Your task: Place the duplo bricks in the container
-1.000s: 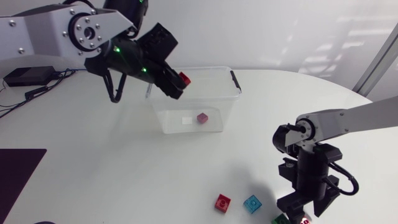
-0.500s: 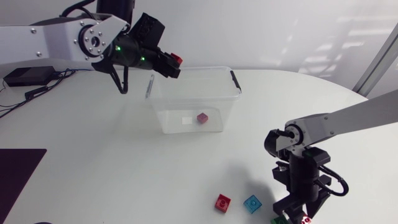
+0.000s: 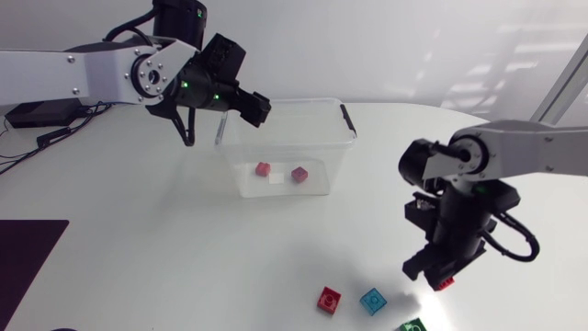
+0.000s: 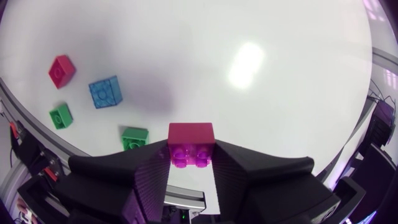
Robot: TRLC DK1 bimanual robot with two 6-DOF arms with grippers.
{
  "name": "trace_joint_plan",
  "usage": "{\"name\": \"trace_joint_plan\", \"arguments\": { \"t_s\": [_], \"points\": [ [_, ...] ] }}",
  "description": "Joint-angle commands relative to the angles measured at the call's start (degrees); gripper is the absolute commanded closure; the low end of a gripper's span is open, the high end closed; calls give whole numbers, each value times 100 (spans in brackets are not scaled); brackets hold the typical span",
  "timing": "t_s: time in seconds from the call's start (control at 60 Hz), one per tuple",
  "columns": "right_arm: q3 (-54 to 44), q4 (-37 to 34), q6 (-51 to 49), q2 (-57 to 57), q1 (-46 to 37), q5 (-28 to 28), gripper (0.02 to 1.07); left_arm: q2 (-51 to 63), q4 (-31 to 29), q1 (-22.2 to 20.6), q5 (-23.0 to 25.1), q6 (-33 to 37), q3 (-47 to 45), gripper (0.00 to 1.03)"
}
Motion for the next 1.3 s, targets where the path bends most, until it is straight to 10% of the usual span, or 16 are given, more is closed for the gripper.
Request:
{"name": "trace_joint_plan", "arguments": {
  "t_s": [0.0,0.283,0.95,1.033,1.15,1.283],
  "points": [
    [508,-161,106,-261,-46,-78,81,-490,-98,11,-7,-101,-120,7],
    [2064,199,731,-190,103,-1018,81,-1738,-1074,-446,28,268,-841,7],
    [5694,1298,1319,2640,886,-614,80,-2828,-1382,-1360,151,1200,-3337,7],
    [5949,1289,1381,2991,868,-605,65,-2793,-1276,-1509,151,1244,-3442,7],
    [6168,1289,1460,3281,851,-429,14,-2652,-1136,-1685,151,1314,-3521,7],
    [6248,1228,1513,3193,815,-262,8,-2345,-863,-1958,151,1446,-3618,7]
  ]
}}
